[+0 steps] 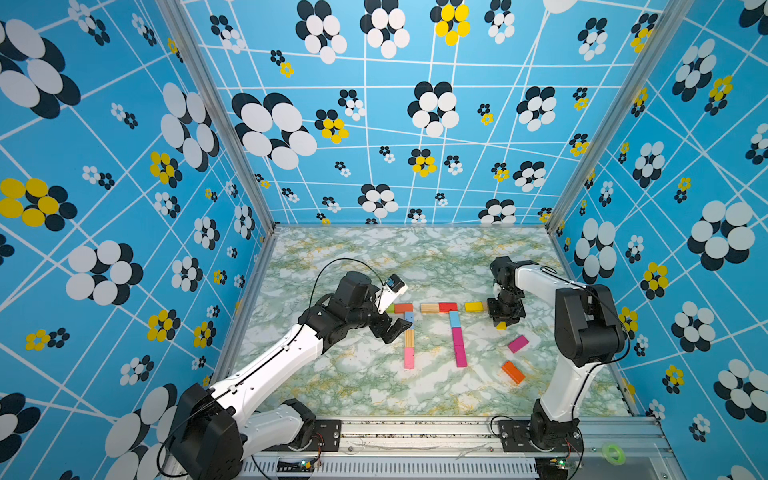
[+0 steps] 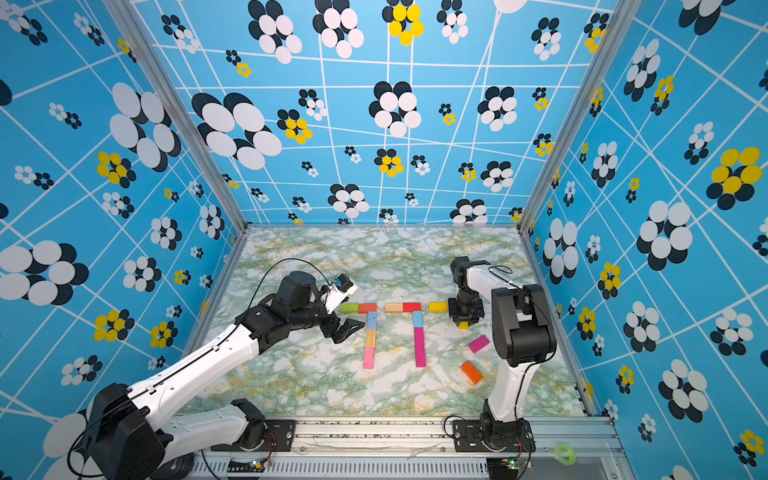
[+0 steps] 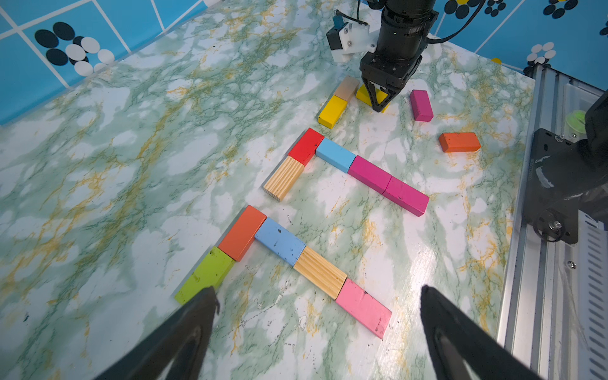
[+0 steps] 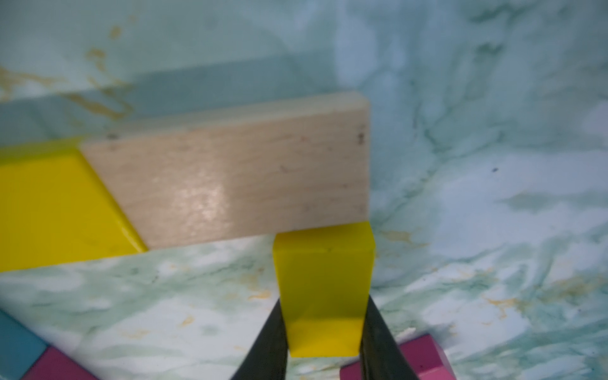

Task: Assemble the number 7 with building blocks
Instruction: Place the building block at the center of the board.

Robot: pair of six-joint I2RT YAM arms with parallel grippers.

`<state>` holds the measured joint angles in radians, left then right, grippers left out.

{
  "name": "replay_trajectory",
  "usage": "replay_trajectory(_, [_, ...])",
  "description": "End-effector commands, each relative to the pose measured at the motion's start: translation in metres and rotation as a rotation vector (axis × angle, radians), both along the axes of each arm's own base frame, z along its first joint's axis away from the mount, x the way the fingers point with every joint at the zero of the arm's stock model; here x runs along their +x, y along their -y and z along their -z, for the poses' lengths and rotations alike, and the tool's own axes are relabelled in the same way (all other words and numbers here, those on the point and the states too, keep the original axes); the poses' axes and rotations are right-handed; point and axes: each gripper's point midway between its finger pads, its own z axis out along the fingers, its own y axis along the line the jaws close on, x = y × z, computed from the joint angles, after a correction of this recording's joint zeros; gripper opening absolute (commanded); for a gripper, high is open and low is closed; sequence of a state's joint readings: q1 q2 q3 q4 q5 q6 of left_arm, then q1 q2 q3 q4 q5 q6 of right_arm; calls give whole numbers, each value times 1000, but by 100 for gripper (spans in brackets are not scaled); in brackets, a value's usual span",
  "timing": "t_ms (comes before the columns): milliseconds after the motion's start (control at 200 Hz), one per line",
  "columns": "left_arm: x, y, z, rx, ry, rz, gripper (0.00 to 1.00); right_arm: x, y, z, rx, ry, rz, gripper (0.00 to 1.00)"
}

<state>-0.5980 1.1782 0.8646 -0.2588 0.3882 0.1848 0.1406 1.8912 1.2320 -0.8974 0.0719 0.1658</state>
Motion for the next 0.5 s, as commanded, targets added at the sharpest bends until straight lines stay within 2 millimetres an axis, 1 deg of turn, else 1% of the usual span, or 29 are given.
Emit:
replay_trajectory(0, [-3, 1, 2, 8, 6, 15, 99, 3, 3, 11, -11, -17, 4, 43])
replay_trajectory(70, [-3, 1, 1, 8, 6, 14, 99, 3, 4, 12, -17, -21, 7, 49])
replay_trajectory(150, [-3, 1, 1, 8, 7, 14, 99, 2, 5, 11, -21, -20, 14, 62])
replay_trajectory(175, [-3, 1, 1, 8, 6, 14, 99, 3, 5, 10, -22, -15, 17, 67])
replay_trajectory(215, [-3, 1, 1, 8, 7, 14, 99, 4, 5, 7, -21, -6, 23, 72])
replay_trajectory(245, [-3, 1, 1, 8, 7, 14, 99, 4, 5, 4, -17, 6, 29, 74])
replay_trajectory(255, [-3, 1, 1, 8, 8, 13, 99, 5, 4, 3, -15, 11, 29, 77])
replay_trajectory(295, [-3, 1, 1, 8, 8, 13, 99, 5, 3, -3, -7, 33, 40, 79])
replay_trajectory(315, [-3, 1, 0, 8, 9, 13, 99, 5, 4, -8, -3, 51, 47, 82])
replay_trajectory(355, [-3, 0, -1, 7, 12, 12, 99, 6, 1, -18, 20, 90, 68, 83])
replay_trajectory(410, [-3, 0, -1, 6, 16, 9, 99, 6, -7, -41, 74, 173, 109, 84])
replay_trajectory(420, [-3, 0, -2, 4, 17, 8, 99, 5, -8, -43, 85, 186, 120, 87])
replay_trajectory(450, [-3, 0, -3, 3, 21, 7, 99, 4, -13, -57, 125, 245, 153, 90])
replay_trajectory(460, [-3, 0, -3, 2, 20, 6, 99, 3, -14, -62, 137, 263, 164, 95])
replay_trajectory(470, [-3, -1, -3, 2, 22, 5, 99, 3, -14, -66, 146, 281, 176, 98])
replay_trajectory(495, [-3, -1, -4, 0, 22, 3, 99, 1, -16, -77, 169, 328, 208, 99])
